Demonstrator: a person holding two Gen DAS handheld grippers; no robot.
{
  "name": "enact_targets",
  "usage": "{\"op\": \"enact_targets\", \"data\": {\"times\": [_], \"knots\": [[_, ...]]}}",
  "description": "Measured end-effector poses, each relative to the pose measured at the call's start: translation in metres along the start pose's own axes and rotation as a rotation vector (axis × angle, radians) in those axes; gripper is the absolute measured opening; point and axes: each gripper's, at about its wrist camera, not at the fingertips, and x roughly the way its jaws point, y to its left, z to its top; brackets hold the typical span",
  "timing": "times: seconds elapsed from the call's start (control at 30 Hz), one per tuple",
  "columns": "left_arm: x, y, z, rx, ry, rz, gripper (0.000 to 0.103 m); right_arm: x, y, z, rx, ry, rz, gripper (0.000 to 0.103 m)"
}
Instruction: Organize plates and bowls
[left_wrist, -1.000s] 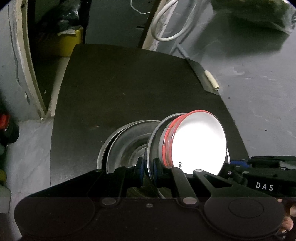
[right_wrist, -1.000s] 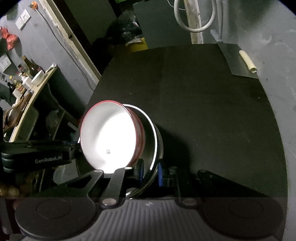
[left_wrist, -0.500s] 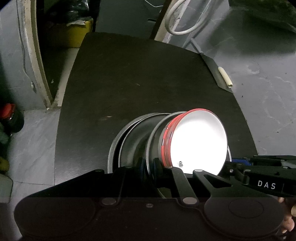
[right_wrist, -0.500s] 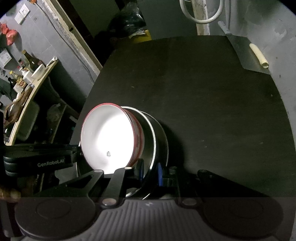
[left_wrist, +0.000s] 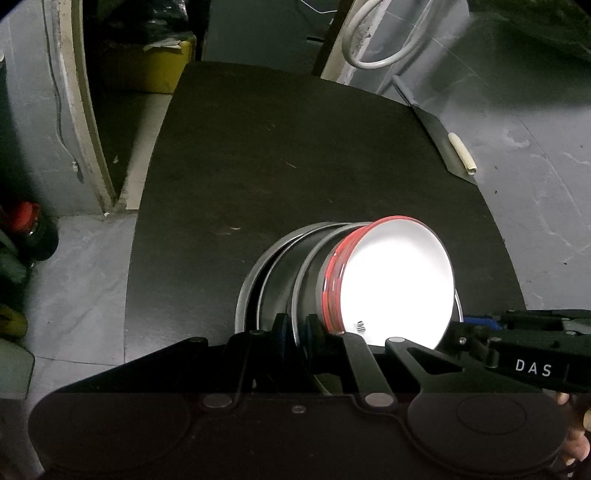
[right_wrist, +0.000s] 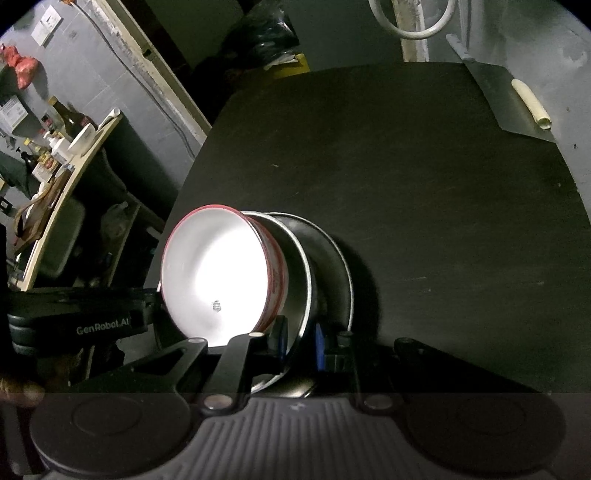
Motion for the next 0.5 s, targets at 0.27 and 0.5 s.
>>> {"op": "enact_targets", "data": {"times": [0.27, 0.5], "knots": [[-0.0018, -0.0011, -0.0004, 0.003, -0.002, 0.009, 0.009, 0.0012, 0.0012, -0.0017, 0.003, 0.001, 0.007, 0.017], [-0.0039, -0.0015, -0.0007, 0.001, -0.008, 0.021, 0.008, 0.0022, 0.003, -0.0014, -0.001, 0.008, 0.015, 0.018]]}}
